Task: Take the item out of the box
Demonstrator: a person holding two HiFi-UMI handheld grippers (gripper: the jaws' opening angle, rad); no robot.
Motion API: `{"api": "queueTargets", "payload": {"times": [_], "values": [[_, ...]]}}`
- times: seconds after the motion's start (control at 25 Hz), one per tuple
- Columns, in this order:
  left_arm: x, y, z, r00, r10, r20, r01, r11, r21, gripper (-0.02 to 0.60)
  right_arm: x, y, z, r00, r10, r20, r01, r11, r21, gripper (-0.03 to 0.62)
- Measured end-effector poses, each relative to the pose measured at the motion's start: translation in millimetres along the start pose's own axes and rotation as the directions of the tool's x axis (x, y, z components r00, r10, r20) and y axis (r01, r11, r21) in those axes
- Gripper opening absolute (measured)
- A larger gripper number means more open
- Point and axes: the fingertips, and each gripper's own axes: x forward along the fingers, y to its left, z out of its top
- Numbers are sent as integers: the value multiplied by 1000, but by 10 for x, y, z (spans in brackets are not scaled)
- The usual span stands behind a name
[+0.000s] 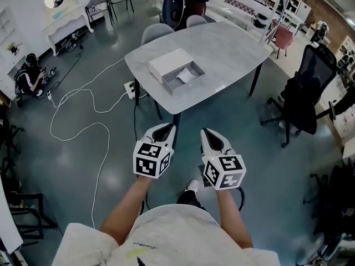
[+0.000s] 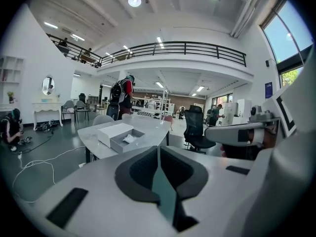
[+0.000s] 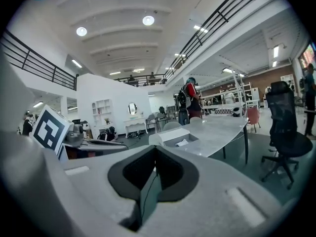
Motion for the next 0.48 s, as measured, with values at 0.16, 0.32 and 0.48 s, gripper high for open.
{"api": "queueTargets", "payload": {"times": [0.16,0.32,0.48], "values": [[336,46,130,999,40,-11,-40,999,-7,23,213,-304,124,999,35,-10,-35,999,-5,5],[651,66,217,997,75,-22,-76,997,-22,23,388,-599,224,998,62,-16,-62,998,-11,5],[892,55,298,994,103,-29,-104,994,-29,23,562,-816,297,993,113,-22,-114,993,-15,5]]}}
